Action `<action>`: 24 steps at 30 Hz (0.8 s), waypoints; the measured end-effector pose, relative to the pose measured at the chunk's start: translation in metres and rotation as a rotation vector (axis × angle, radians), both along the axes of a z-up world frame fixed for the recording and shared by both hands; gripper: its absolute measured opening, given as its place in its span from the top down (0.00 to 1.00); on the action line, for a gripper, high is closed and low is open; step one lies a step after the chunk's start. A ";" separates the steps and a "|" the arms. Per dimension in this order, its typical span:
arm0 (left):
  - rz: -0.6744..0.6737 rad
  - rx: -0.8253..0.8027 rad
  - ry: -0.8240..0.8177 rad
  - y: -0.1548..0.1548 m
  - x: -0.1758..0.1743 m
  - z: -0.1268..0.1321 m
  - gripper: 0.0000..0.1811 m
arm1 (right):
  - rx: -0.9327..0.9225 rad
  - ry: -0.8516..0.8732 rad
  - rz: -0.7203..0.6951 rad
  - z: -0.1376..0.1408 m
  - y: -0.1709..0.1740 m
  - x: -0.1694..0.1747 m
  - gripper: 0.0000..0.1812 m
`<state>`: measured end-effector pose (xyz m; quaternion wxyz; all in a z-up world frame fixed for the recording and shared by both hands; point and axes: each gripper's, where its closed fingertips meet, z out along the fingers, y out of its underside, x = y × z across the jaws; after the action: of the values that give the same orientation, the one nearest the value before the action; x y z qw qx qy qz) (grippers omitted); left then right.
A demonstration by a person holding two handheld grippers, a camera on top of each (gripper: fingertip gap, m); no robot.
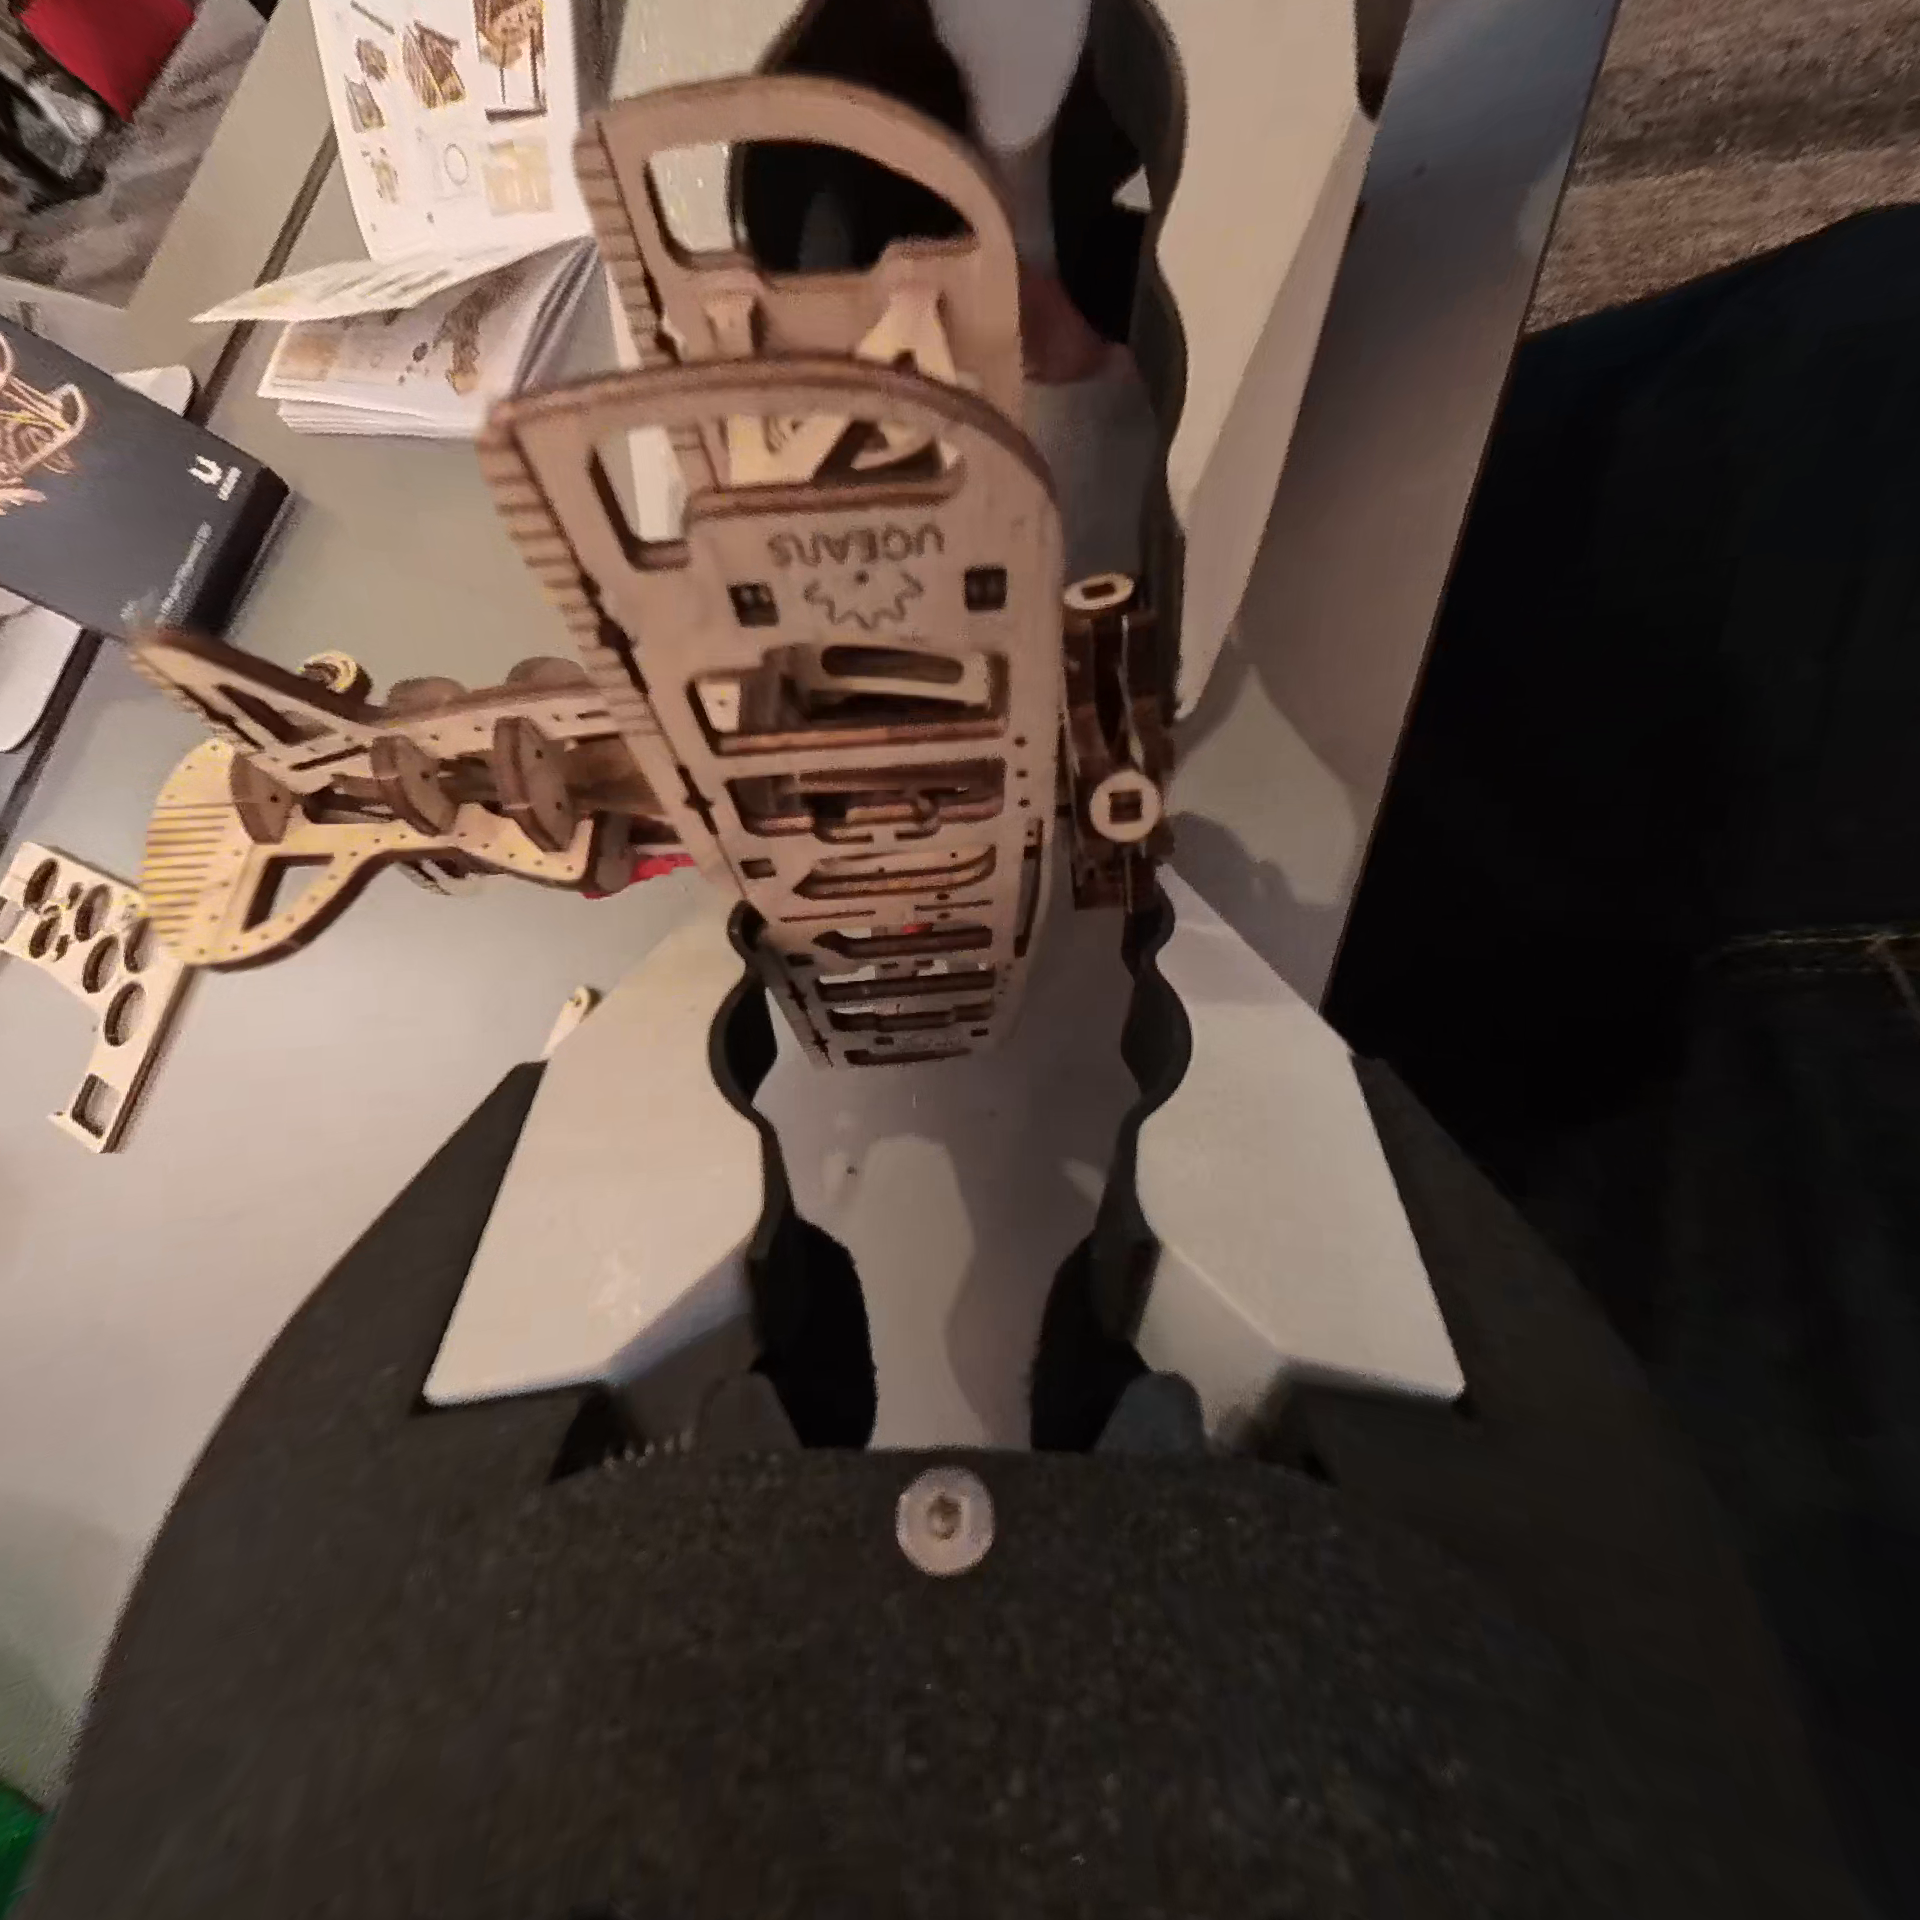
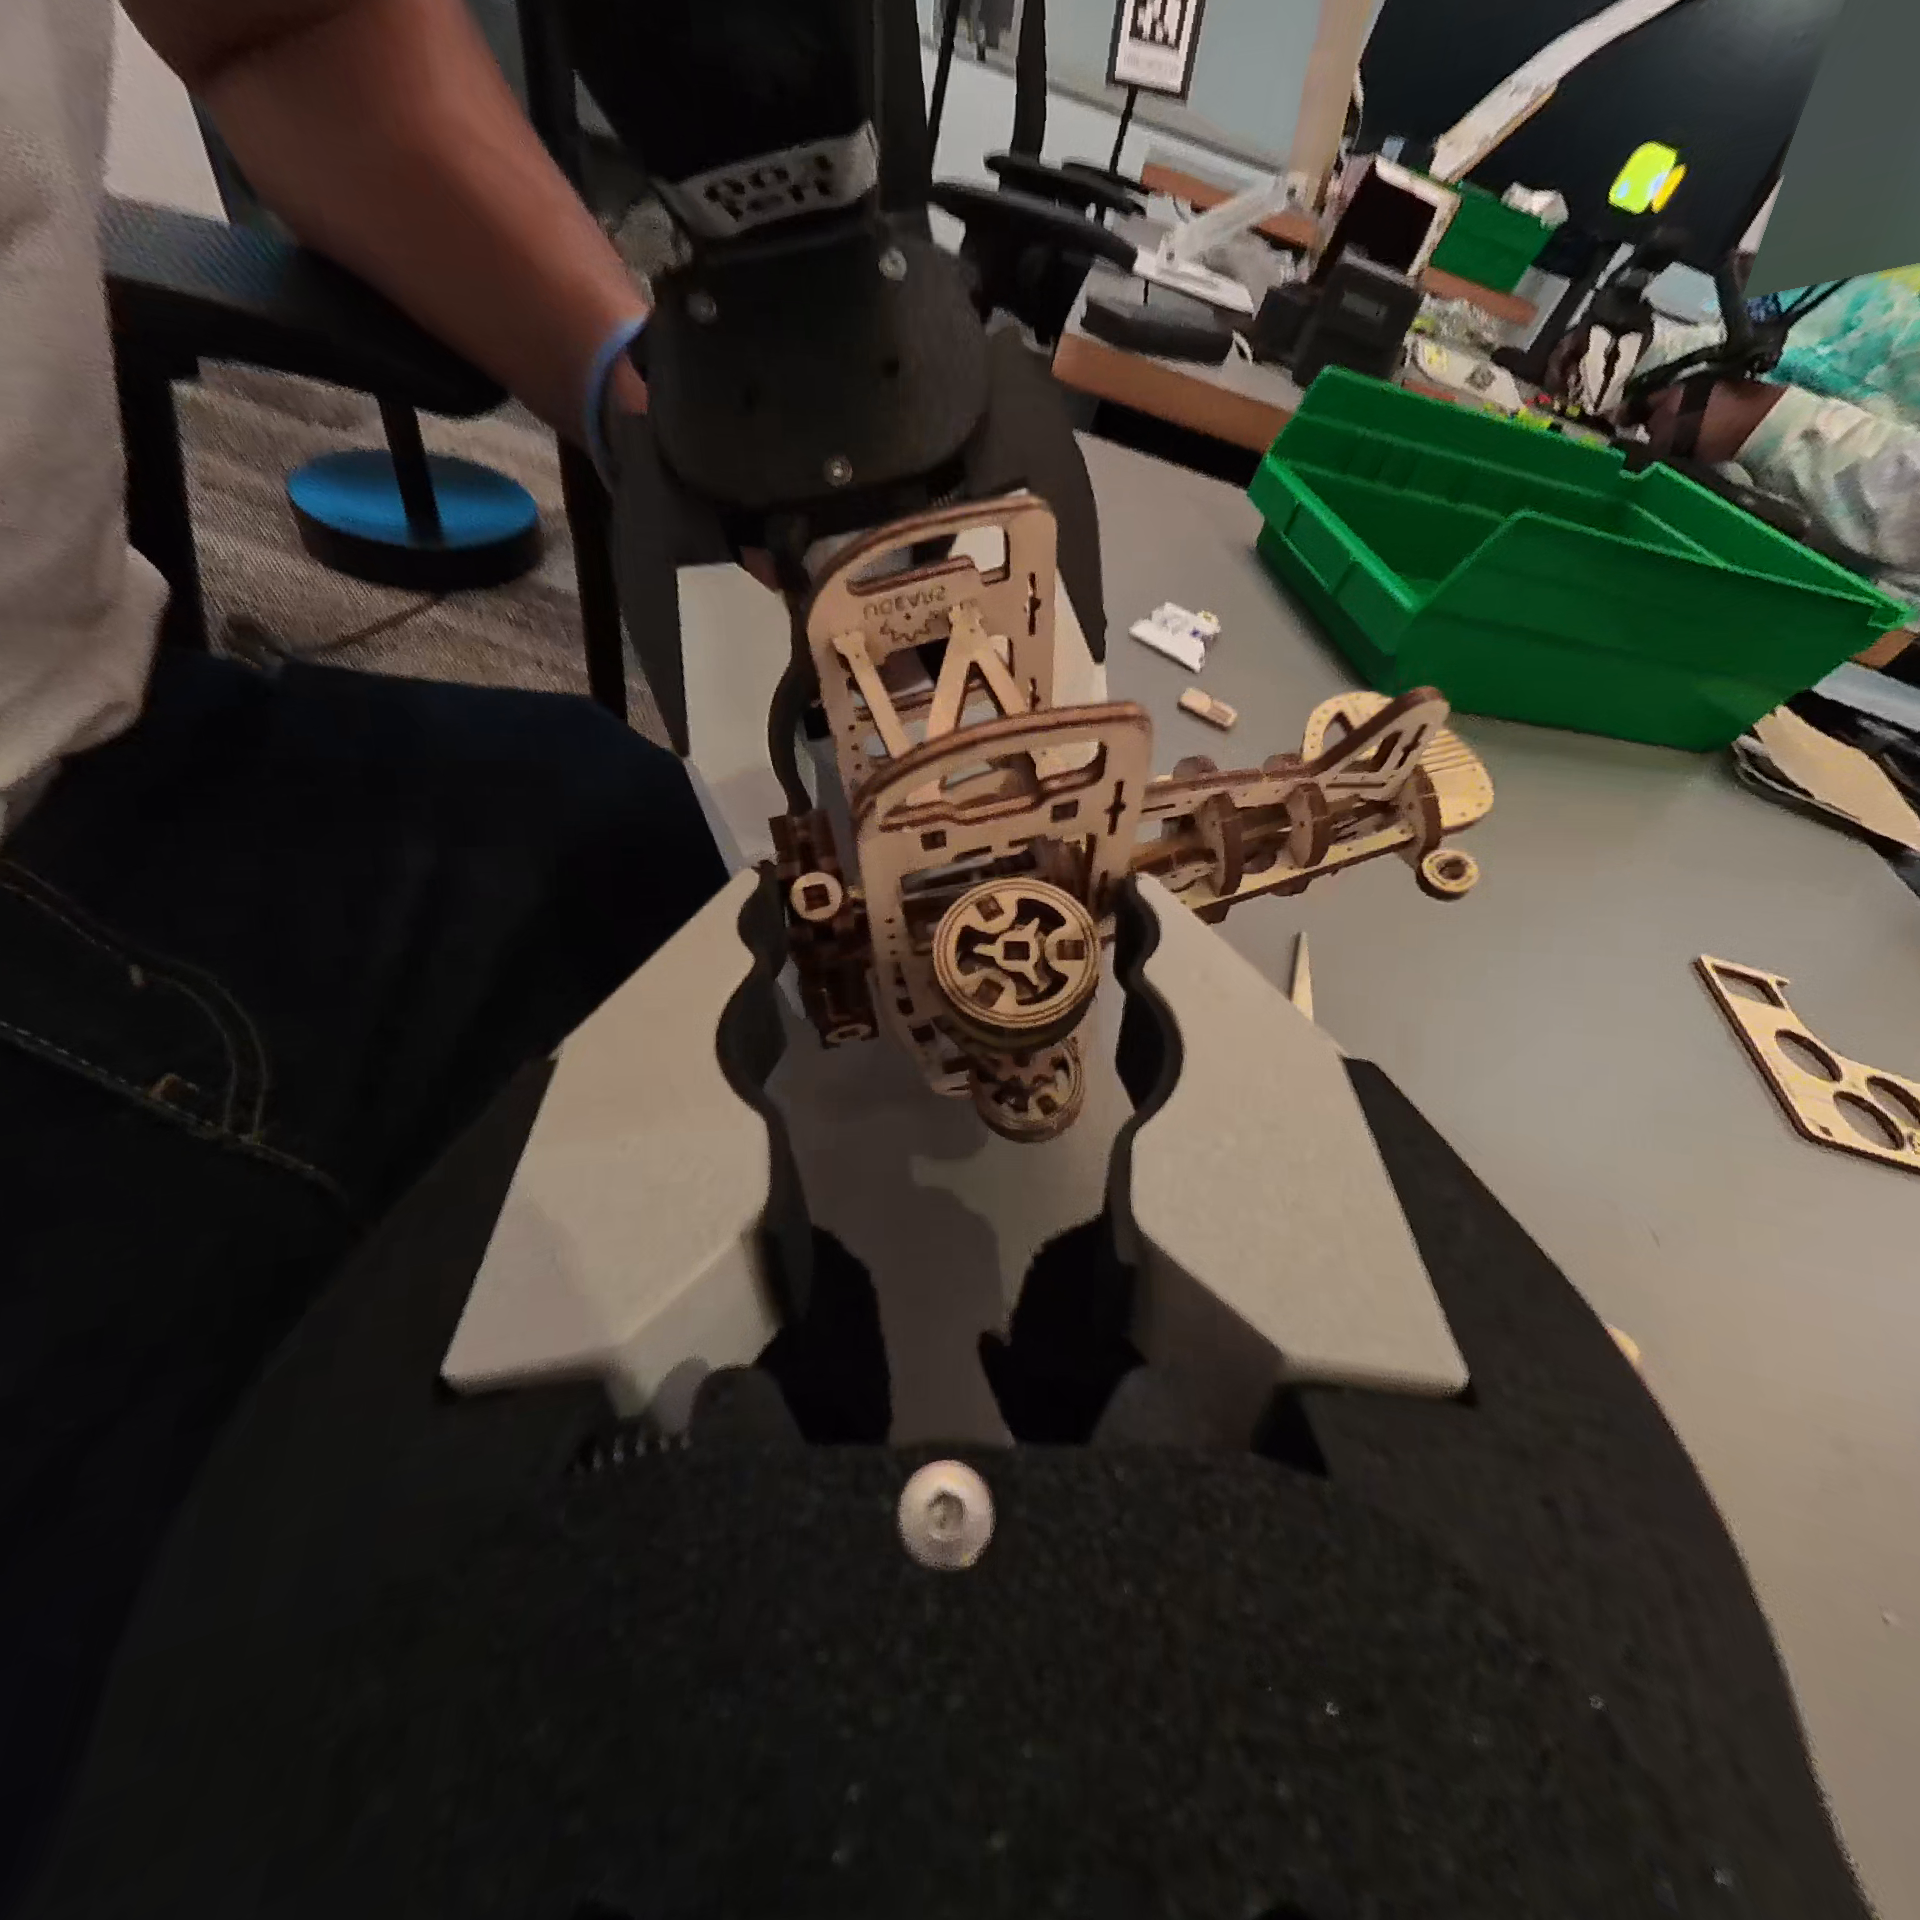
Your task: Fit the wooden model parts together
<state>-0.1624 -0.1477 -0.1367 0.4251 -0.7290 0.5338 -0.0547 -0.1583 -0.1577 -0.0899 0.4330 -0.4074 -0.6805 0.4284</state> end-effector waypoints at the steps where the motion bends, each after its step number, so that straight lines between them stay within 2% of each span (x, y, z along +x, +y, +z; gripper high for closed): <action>1: 0.008 -0.004 0.016 0.001 -0.001 -0.003 0.64 | 0.019 -0.028 -0.014 -0.004 0.002 0.000 0.66; 6: 0.040 -0.042 0.043 0.007 -0.004 -0.003 0.64 | 0.053 -0.188 -0.099 -0.011 0.014 0.009 0.66; 11: 0.094 -0.051 0.162 0.008 -0.012 -0.002 0.64 | 0.167 -0.313 -0.137 -0.004 0.012 0.008 0.56; 14: 0.085 -0.089 0.230 0.001 -0.012 -0.003 0.64 | 0.339 -0.328 -0.208 0.001 0.021 0.010 0.55; 16: 0.075 -0.091 0.248 -0.002 -0.012 -0.004 0.64 | 0.301 -0.322 -0.183 0.003 0.009 0.012 0.56; 19: 0.075 -0.099 0.284 -0.004 -0.015 -0.004 0.64 | 0.355 -0.333 -0.179 0.000 0.003 0.015 0.55; 22: 0.059 -0.065 0.380 -0.003 -0.016 0.000 0.64 | 0.318 -0.302 -0.150 0.012 -0.009 0.008 0.54; 24: 0.041 -0.055 0.429 -0.005 -0.013 0.004 0.64 | 0.384 -0.341 -0.144 0.006 -0.009 0.006 0.53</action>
<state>-0.1753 -0.1529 -0.1324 0.2827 -0.7460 0.5953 0.0956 -0.1519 -0.1670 -0.0839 0.4108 -0.4312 -0.7818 0.1845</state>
